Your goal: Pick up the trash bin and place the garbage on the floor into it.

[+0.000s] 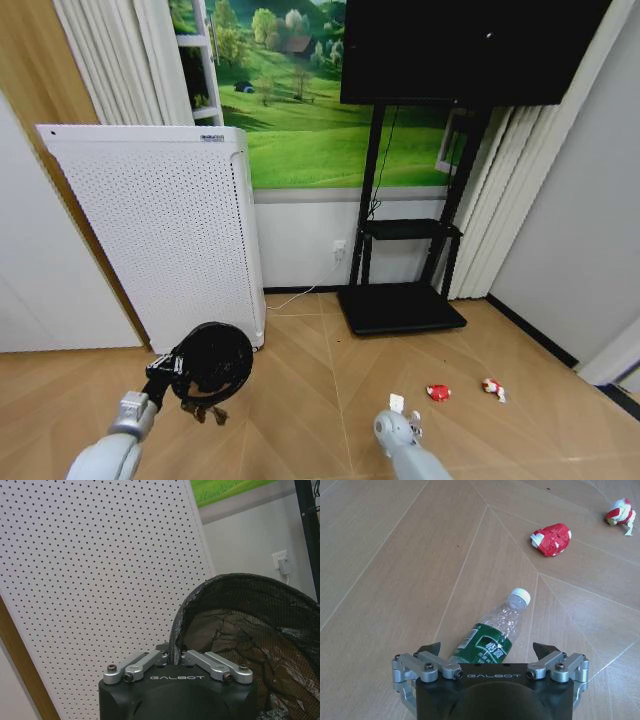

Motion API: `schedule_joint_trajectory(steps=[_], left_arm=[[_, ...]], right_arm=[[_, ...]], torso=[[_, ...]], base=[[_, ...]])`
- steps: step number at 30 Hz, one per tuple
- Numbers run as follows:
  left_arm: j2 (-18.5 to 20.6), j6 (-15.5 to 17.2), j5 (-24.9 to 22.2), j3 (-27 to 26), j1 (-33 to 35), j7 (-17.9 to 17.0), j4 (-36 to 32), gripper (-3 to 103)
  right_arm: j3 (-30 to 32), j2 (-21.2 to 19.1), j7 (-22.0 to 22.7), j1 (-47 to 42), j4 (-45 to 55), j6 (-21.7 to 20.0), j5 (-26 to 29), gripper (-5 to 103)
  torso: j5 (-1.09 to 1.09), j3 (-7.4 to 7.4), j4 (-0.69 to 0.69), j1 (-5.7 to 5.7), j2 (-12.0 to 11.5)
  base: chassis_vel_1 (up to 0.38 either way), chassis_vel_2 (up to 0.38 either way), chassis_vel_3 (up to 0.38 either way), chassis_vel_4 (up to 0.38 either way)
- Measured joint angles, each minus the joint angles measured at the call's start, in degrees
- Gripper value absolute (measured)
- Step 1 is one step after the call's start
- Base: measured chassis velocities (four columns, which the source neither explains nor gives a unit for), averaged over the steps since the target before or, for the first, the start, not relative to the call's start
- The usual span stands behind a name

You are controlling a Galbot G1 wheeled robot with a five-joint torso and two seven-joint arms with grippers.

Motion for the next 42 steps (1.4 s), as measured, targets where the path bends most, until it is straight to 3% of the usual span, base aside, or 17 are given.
schedule_joint_trajectory(steps=[8,12,13,17,19,20,22,24,25,28,33,38,42], left_arm=[[-0.13,-0.15,0.33,0.31,-0.06,0.01,0.47,4],[-0.15,-0.39,0.65,0.40,-0.12,0.02,0.88,4],[-0.15,-0.52,0.76,0.42,-0.14,0.02,1.07,4],[-0.15,-0.60,0.83,0.48,-0.19,0.02,1.31,4],[-0.15,-0.79,0.96,0.57,-0.30,0.02,1.62,4],[-0.15,-0.79,0.96,0.57,-0.30,0.02,1.62,4],[-0.15,-0.92,1.12,0.76,-0.37,0.03,1.83,4],[-0.16,-0.93,1.14,0.80,-0.38,0.04,1.86,4],[-0.20,-0.96,1.19,0.89,-0.38,0.05,1.91,4],[-0.24,-0.99,1.26,0.94,-0.38,0.05,1.95,4],[-0.44,-1.28,1.48,1.04,-0.30,0.05,2.02,4],[-0.59,-1.49,1.64,1.09,-0.19,0.06,2.03,4],[-0.62,-1.51,1.64,1.21,-0.21,0.06,1.99,4]], right_arm=[[-0.12,1.02,-1.04,0.55,-1.94,0.62,-0.69,101],[-0.24,1.20,-1.87,0.93,-2.73,0.95,-0.94,95],[-0.27,1.22,-2.20,1.02,-3.01,1.17,-1.10,85],[-0.33,1.22,-2.67,1.13,-3.34,1.38,-1.23,80],[-0.38,1.23,-3.02,1.18,-3.75,1.58,-1.42,69],[-0.38,1.23,-3.02,1.18,-3.75,1.58,-1.42,69],[-0.47,1.23,-3.16,1.20,-4.03,1.74,-1.65,52],[-0.51,1.22,-3.19,1.21,-4.08,1.77,-1.72,52],[-0.58,1.21,-3.21,1.20,-4.15,1.79,-1.84,42],[-0.62,1.21,-3.22,1.18,-4.17,1.80,-1.94,36],[-0.85,1.17,-3.21,0.84,-4.07,1.83,-1.97,16],[-1.05,0.73,-2.96,0.07,-2.64,1.07,-0.29,3],[-1.30,-0.07,-2.51,-0.87,-0.14,0.01,1.82,2]], torso=[[0.00,0.00,0.00,0.00,0.00],[0.00,0.00,0.00,0.00,0.00],[0.00,0.00,0.00,0.00,0.00],[0.00,0.00,0.00,0.00,0.00],[0.00,0.00,0.00,0.00,0.00],[0.00,0.00,0.00,0.00,0.00],[-0.01,0.00,0.00,0.00,0.00],[-0.01,0.00,0.00,0.00,0.00],[-0.01,-0.01,0.00,0.00,0.00],[-0.01,-0.01,0.00,0.00,0.00],[-0.01,-0.01,0.00,0.00,0.00],[0.00,-0.01,0.00,0.00,0.00],[0.02,0.00,0.00,0.00,0.00]], base=[[0.000,0.000,0.000,0.000],[0.000,0.000,0.000,0.000],[0.000,0.000,0.000,0.000],[0.000,0.000,0.000,0.000],[0.000,0.000,0.000,0.000],[0.000,0.000,0.000,0.000],[0.000,0.000,0.000,0.000],[0.000,0.000,0.000,0.000],[0.000,0.000,0.000,0.000],[0.000,0.000,0.000,0.000],[0.000,0.000,0.000,0.000],[0.000,0.000,0.000,0.000],[0.000,0.000,0.000,0.000]])
